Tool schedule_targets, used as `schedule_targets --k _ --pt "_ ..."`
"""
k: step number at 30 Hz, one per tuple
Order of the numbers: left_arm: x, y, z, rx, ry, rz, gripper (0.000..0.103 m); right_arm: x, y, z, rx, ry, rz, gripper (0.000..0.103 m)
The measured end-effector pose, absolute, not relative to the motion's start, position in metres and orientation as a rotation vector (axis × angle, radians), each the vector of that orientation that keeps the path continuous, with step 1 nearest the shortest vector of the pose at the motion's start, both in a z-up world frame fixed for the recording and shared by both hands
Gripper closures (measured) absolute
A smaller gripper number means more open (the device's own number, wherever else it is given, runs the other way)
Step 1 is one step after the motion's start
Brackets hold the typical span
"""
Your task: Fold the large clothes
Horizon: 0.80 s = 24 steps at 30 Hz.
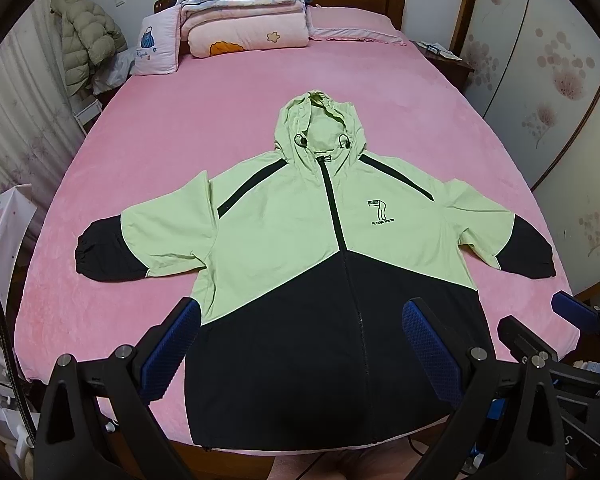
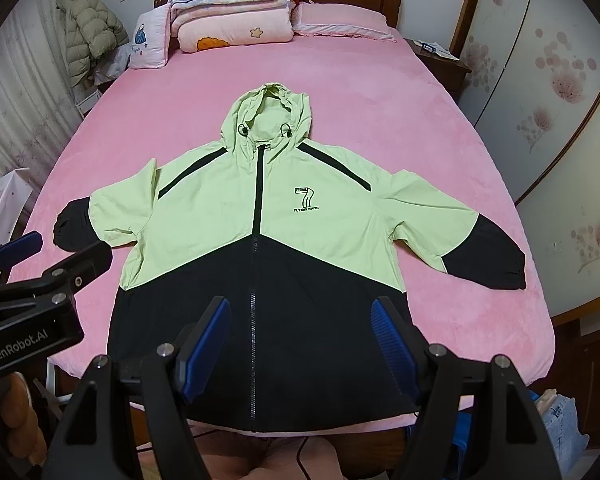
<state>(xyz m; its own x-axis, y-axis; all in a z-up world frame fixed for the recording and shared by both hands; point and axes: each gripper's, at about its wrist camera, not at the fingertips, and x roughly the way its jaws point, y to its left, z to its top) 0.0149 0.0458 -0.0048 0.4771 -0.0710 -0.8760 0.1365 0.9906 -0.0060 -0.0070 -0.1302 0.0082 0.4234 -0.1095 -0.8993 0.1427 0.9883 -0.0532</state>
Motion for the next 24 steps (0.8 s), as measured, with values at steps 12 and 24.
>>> schedule_targets --k 12,24 --pt "0.017 0.051 -0.005 0.081 1.064 -0.153 0.003 -0.006 -0.124 0.006 0.039 1.134 -0.177 0.03" --pt "0.019 0.056 -0.002 0.107 1.036 -0.198 0.003 -0.004 -0.114 0.005 0.034 1.138 -0.202 0.03"
